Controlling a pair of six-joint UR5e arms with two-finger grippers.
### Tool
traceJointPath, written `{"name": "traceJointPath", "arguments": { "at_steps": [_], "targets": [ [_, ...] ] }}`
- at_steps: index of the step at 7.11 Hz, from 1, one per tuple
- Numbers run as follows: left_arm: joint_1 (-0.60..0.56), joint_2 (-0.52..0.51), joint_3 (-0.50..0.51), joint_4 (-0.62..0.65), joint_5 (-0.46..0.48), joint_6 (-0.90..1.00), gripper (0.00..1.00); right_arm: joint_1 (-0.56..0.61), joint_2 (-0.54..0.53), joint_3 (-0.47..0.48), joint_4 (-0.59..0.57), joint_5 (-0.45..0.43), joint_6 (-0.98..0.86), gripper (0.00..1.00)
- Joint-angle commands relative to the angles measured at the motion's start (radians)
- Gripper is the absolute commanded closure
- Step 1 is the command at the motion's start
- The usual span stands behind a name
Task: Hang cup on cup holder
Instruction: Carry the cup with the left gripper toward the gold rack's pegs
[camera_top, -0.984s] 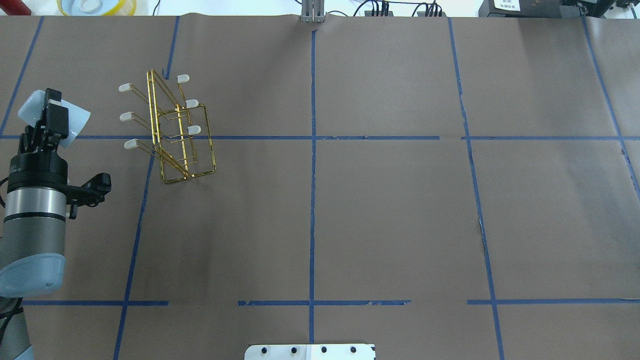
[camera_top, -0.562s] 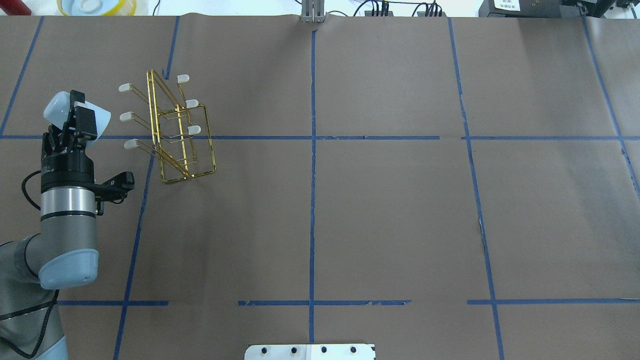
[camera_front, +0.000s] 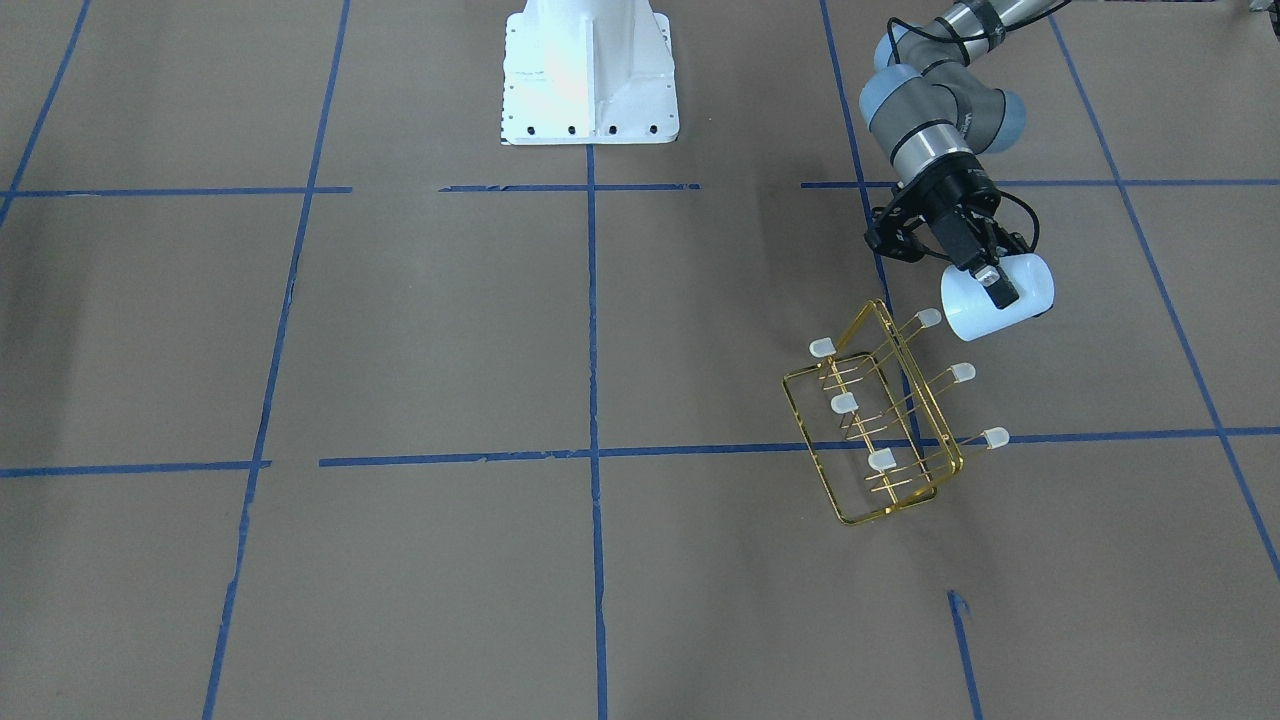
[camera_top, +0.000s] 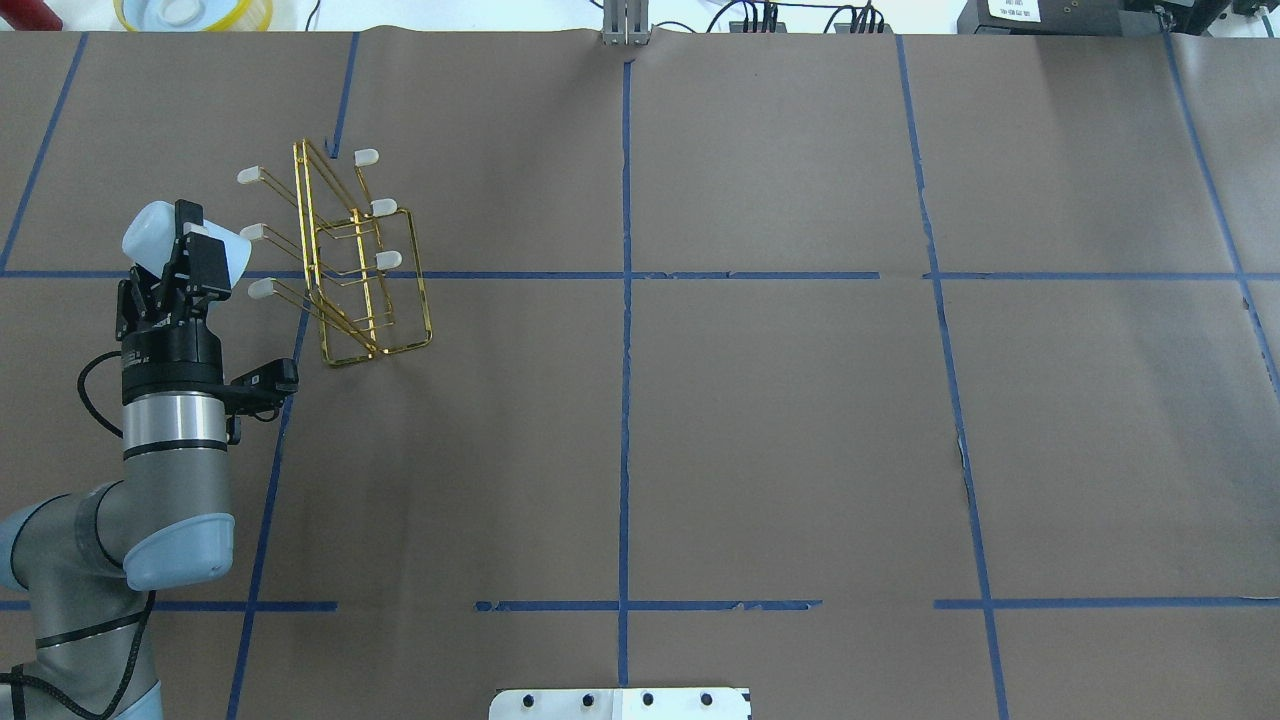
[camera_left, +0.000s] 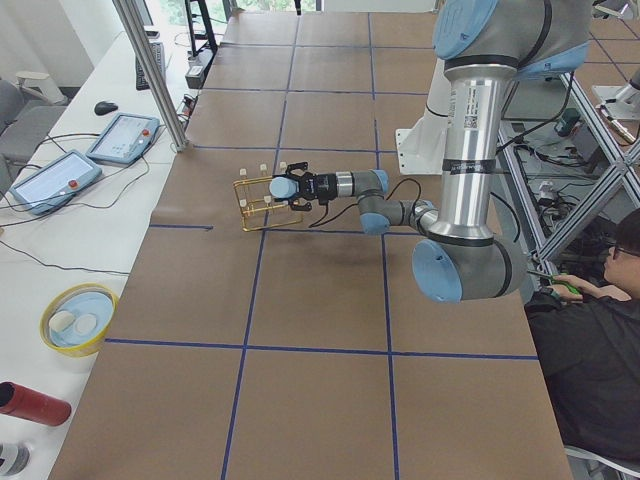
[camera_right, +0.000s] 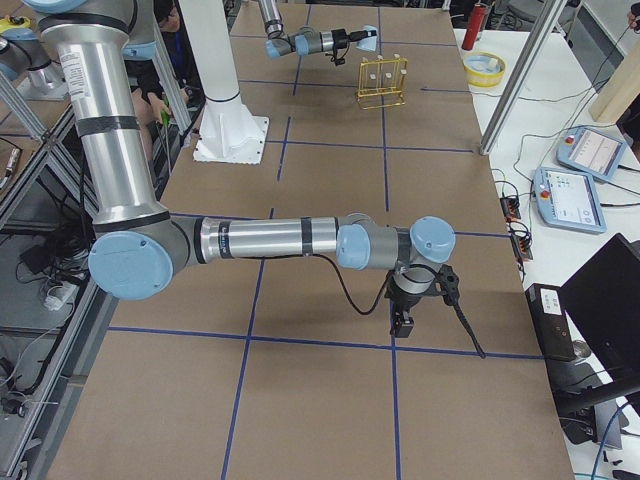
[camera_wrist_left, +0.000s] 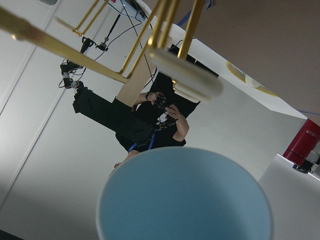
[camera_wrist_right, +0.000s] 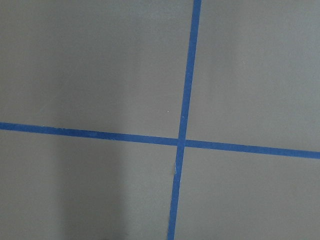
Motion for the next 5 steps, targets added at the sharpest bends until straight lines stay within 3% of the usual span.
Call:
{"name": "traceJointPath", "arguments": {
  "at_steps": [1,5],
  "targets": [
    [0.016,-0.011,0.025,0.0,0.027,0.0,1.0,0.0,0.0,0.0,0.0,0.0,-0.001,0.0],
    [0.017,-0.075,0.116,0.002,0.061,0.0,1.0,0.0,0.0,0.0,0.0,0.0,0.001,0.0]
  ]
}}
